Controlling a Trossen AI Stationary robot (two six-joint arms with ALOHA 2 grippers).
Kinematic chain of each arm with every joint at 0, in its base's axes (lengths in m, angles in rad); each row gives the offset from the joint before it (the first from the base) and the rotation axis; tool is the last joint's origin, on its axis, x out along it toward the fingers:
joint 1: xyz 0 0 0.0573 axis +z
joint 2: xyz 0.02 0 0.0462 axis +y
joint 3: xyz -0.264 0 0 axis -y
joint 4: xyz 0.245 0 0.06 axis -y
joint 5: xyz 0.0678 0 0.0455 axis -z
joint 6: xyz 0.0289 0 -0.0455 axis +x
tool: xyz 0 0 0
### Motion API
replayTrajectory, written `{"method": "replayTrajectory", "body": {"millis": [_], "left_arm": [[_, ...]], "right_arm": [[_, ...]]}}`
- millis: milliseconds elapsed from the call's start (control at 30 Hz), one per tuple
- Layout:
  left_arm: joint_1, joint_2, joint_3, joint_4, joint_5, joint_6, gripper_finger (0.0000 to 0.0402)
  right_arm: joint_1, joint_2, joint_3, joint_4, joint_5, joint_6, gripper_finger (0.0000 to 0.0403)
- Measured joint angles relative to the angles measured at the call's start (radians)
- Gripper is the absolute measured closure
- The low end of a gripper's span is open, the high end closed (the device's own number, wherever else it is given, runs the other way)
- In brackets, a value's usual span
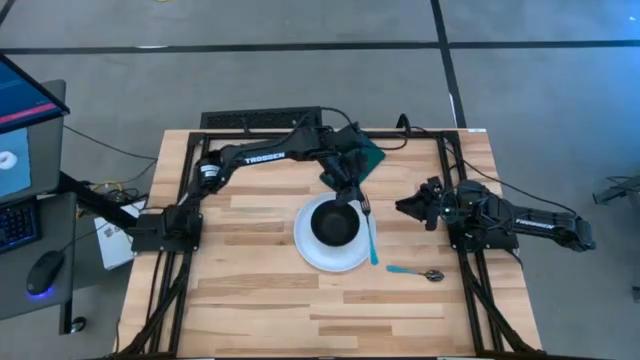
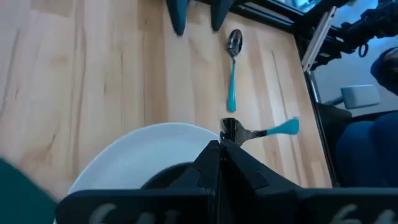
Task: Set table place
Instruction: Put the blue fork into the black bowl
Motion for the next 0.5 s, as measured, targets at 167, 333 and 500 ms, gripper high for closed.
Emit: {"method": "replayTrajectory", "body": {"millis": [167, 333, 500], "left_arm": [[0.001, 0.005, 0.009, 0.022, -0.035, 0.012, 0.0401], [0.008, 0.005, 0.010, 0.051, -0.088, 0.012, 0.0401], [0.017, 0.005, 0.010, 0.099, -0.110, -0.004, 0.0401]], "right_arm": [[0.018, 0.055, 0.000, 0.000, -0.008, 0.058, 0.0244], [0.091, 0.122, 0.000, 0.006, -0.024, 0.141, 0.0244], [0.176, 0.174, 0.000, 0.072, -0.023, 0.158, 0.0244]]}}
